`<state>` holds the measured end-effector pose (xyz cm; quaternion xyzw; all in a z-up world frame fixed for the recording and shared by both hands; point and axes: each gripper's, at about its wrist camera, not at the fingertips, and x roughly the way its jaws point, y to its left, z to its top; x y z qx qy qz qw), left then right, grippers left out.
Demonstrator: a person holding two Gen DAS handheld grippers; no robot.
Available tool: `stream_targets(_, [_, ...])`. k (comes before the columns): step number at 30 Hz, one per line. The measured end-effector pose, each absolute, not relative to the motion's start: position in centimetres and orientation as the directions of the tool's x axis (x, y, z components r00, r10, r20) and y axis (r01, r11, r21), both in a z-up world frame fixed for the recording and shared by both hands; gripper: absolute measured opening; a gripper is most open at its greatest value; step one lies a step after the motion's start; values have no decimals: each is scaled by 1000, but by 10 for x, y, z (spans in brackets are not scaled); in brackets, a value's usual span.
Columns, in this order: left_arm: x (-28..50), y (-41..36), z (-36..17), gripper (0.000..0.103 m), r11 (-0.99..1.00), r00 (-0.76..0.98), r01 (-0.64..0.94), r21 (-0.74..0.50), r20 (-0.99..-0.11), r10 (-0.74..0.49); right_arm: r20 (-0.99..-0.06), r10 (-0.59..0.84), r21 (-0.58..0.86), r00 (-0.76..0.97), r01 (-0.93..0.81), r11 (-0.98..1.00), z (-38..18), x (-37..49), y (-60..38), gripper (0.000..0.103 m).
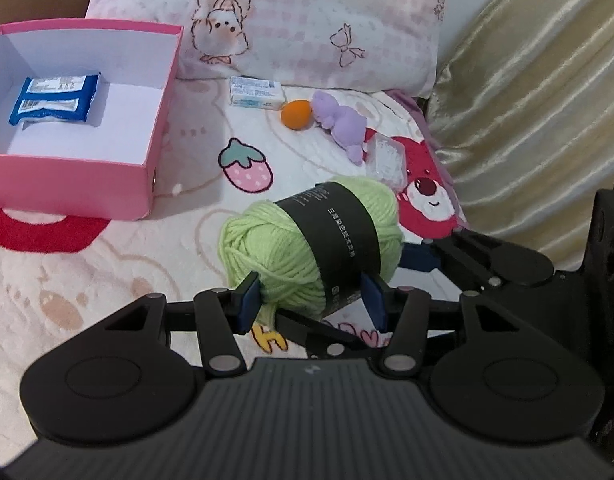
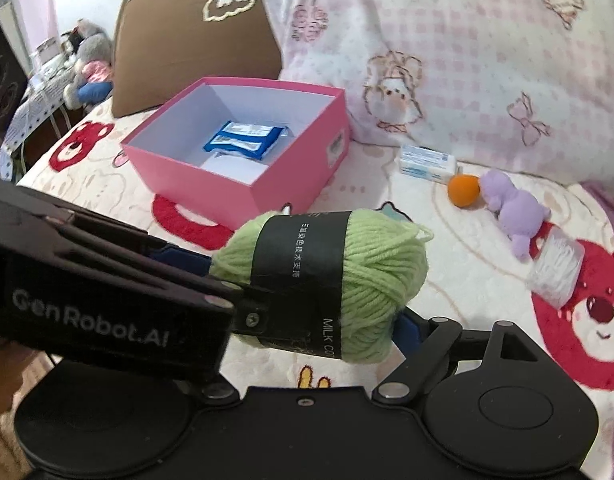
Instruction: Organize objects
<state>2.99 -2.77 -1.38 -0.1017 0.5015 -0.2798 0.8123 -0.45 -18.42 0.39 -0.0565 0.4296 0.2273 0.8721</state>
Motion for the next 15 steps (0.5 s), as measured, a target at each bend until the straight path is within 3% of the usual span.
stream_targets(15, [18, 24, 31, 51, 818, 382, 366, -444, -730, -567, -746, 395, 76, 536, -521, 850, 50, -19, -144, 87])
